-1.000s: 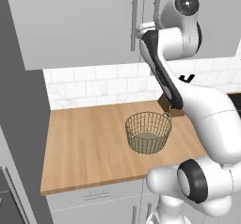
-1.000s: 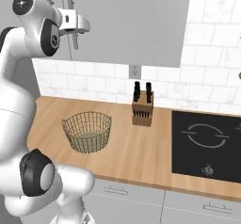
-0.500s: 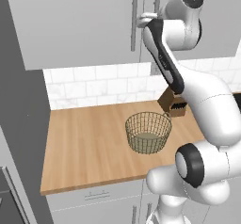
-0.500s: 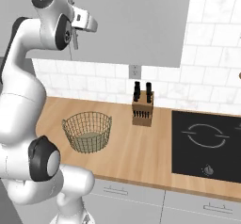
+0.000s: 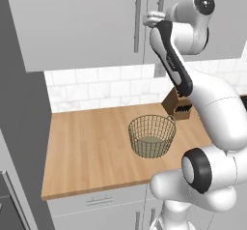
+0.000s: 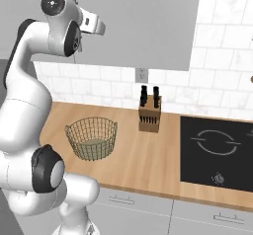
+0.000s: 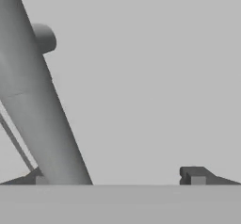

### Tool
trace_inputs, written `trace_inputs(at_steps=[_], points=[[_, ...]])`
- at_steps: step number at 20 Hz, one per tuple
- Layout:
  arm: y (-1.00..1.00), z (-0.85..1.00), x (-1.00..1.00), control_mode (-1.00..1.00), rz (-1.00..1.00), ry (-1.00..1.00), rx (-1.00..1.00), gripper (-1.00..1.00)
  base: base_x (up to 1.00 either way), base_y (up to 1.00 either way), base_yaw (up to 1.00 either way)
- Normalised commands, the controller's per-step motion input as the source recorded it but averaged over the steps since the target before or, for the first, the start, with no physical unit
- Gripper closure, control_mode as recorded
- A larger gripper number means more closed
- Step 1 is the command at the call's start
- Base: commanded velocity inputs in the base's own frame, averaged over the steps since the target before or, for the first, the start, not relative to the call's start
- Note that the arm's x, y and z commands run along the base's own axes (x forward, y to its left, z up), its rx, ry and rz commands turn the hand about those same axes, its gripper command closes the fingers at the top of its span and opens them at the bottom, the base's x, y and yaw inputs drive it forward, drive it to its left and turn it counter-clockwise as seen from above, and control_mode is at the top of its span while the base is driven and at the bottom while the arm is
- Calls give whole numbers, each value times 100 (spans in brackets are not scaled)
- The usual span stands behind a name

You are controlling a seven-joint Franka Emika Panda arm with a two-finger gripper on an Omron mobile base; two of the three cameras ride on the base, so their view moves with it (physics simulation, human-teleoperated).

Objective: Open the cabinet, pick up the bread from the cabinet and place it in the basket. Then move the basket to the dining counter.

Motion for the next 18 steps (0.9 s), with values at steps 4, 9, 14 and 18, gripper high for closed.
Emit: trace_inputs(at_steps=[4,9,14,18], points=[[46,16,8,-100,-1,0,-18,-100,0,0,0],[8,2,12,-100,-1,0,-8,-100,0,0,0],[0,-16,40,-100,0,-9,0,-100,0,0,0],[18,-8,53,-100,0,-4,0,100,0,0,0]])
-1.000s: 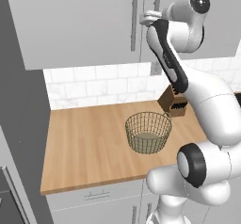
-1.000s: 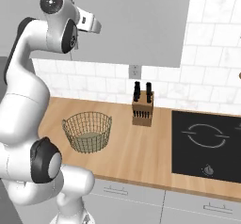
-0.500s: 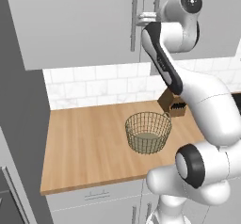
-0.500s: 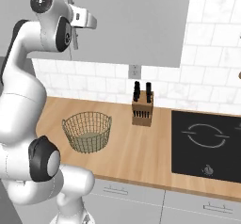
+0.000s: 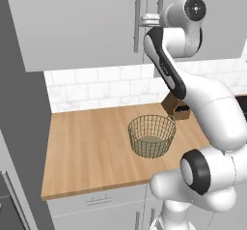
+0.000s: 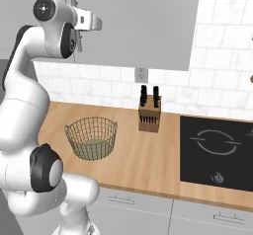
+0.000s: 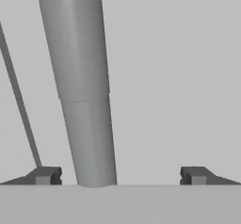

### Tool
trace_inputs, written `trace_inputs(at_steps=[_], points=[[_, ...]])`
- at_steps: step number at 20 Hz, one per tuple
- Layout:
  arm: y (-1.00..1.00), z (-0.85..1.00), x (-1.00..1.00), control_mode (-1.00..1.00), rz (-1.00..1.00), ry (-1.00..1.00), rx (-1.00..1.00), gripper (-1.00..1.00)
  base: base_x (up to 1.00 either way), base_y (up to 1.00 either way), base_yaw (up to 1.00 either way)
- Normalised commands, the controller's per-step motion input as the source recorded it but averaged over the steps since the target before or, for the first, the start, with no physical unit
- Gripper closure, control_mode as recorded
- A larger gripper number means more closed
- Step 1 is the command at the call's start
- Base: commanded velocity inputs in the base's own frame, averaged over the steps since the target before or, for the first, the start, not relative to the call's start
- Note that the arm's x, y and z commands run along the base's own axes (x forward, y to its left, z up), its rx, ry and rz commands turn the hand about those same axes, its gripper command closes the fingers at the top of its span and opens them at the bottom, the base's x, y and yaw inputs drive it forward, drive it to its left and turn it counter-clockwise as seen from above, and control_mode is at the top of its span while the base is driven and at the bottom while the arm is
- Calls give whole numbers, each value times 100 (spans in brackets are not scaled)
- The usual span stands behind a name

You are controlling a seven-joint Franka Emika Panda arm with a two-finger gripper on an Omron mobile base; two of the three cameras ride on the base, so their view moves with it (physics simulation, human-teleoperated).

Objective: Open the cabinet, pick up the bread from the cabinet and place it in the basket. Then move the basket to the dining counter.

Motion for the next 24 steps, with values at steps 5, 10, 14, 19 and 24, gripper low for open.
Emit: trace_inputs(at_steps=[5,10,14,19,24], points=[[23,0,44,-100,0,0,0,100,0,0,0],[5,0,16,-100,0,0,0,100,0,0,0],[-8,0,-69,-100,-4,0,-14,100,0,0,0],[-80,-15,-100,-100,0,0,-5,100,0,0,0],[-100,-15,-100,-100,0,1,0,100,0,0,0]])
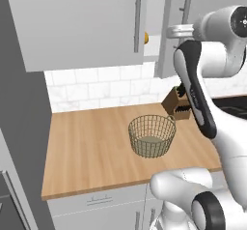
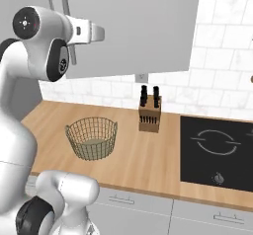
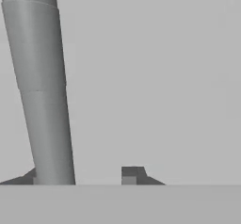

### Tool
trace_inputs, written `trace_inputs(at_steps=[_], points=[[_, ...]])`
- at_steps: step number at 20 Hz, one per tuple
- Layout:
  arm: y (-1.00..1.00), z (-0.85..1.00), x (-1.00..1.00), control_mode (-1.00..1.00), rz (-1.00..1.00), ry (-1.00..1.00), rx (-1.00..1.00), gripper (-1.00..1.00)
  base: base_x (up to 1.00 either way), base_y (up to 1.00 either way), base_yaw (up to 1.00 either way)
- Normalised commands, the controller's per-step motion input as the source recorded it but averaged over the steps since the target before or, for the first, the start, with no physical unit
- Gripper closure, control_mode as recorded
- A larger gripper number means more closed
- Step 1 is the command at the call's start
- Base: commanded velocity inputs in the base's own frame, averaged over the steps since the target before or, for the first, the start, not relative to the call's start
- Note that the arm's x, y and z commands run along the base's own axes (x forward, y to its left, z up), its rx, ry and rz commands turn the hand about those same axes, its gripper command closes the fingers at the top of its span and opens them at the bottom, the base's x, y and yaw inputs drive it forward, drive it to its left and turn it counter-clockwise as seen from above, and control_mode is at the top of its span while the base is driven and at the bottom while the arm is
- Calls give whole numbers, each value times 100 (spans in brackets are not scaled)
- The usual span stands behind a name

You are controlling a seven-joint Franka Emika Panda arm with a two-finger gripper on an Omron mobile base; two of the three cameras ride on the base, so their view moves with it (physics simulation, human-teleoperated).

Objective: Open the cabinet, pick up the bread from the cabinet and place it in the basket. Then move the basket to the dining counter.

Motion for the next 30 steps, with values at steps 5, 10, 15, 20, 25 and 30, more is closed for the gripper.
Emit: trace_inputs(at_steps=[5,10,15,20,25,30], points=[[-100,-6,-100,-100,0,2,0,100,0,0,0],[-100,-16,-92,-100,0,9,4,100,0,0,0],[-65,-4,-93,-100,-2,11,4,-100,0,0,0],[1,0,-68,-100,-5,2,-1,-100,0,0,0],[79,6,-79,-100,-22,4,-22,-100,0,0,0],[100,0,-14,-100,-22,28,-42,-100,0,0,0]])
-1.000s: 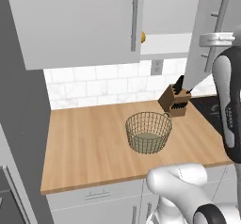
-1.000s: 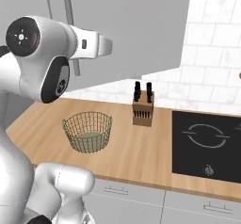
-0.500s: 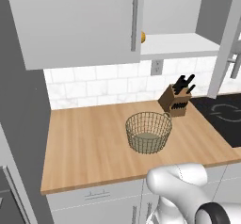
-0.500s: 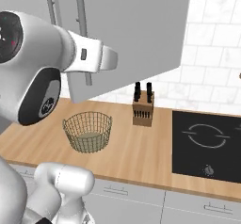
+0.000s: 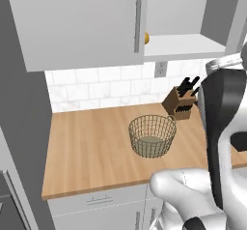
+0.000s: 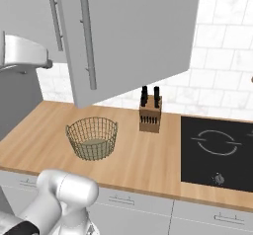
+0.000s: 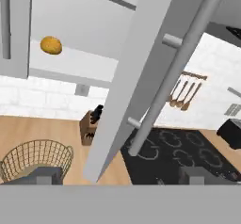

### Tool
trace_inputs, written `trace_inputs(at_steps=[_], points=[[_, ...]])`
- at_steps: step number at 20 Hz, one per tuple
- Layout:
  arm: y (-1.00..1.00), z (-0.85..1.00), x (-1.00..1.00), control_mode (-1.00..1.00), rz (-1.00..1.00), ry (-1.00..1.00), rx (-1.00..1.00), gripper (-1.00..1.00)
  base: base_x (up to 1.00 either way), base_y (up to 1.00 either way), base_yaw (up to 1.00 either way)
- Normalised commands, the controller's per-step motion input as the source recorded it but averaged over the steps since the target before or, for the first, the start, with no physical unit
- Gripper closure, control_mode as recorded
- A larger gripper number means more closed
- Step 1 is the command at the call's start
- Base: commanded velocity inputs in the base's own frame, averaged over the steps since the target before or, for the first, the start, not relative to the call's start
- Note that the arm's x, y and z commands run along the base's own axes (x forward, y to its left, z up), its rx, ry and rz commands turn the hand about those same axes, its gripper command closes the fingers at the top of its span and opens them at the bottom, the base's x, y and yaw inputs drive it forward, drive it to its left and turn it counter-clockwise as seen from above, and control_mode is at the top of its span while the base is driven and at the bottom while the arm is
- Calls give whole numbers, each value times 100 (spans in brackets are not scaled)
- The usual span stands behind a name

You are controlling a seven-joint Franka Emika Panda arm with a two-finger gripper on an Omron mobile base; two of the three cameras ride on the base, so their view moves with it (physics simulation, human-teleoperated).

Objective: Open the cabinet, pick up the bread from the cabinet and place it in the basket. Then move the basket to the dining counter.

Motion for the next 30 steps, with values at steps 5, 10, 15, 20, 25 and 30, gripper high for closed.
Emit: trace_inputs(at_steps=[5,10,15,20,25,30], points=[[77,-13,66,-100,-25,68,-48,-100,0,0,0],[5,-25,98,-100,-23,54,-44,-100,0,0,0],[-58,-12,37,-100,-14,36,-18,-100,0,0,0],[-100,0,-25,-100,-18,40,1,-100,0,0,0],[-100,2,-55,-100,-20,37,1,-100,0,0,0],[-100,1,-72,-100,-18,29,10,-100,0,0,0]])
